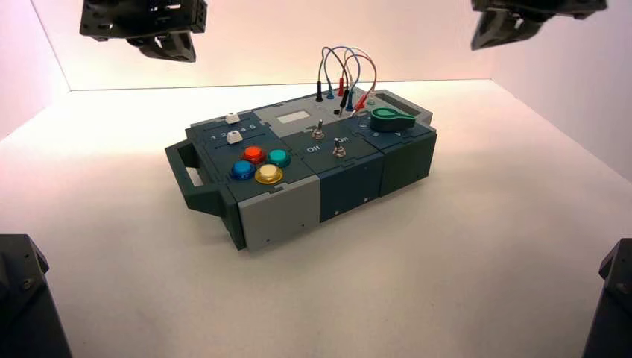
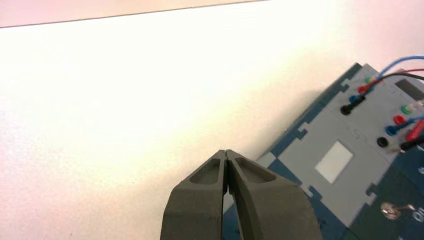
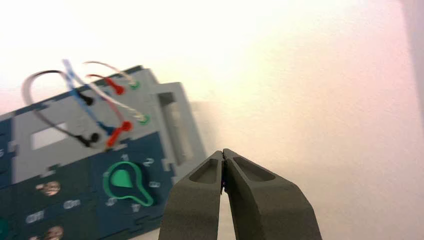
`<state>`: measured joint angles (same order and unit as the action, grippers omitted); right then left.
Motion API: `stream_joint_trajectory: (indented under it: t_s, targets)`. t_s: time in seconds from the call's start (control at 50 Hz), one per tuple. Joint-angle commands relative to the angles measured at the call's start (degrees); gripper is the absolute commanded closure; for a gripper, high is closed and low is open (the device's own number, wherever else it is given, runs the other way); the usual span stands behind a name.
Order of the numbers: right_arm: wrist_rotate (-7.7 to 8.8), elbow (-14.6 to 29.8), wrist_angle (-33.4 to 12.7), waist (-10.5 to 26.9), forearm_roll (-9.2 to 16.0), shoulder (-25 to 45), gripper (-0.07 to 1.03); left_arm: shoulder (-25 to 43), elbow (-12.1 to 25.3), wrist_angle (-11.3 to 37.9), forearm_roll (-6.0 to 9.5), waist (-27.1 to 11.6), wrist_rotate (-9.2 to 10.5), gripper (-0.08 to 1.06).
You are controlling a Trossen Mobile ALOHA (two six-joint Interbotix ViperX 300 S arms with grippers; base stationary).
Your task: Flip the bottom switch off with the right gripper.
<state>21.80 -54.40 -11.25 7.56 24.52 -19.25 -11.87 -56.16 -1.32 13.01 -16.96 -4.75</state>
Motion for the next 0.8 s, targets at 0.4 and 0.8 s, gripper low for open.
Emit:
stream_joint_trajectory:
  t_s: [0.4, 0.8]
  targets:
    - [-0.26, -2.81, 7.56, -3.34, 0.88, -1.93, 0.99, -3.96, -3.34, -6.15, 0.18, 2.37, 0.09, 1.01]
    - [-0.44, -6.15, 10.72, -3.34, 1.76, -6.15, 0.99, -5.54, -4.66, -7.47, 0.26, 2.37, 0.7, 1.01]
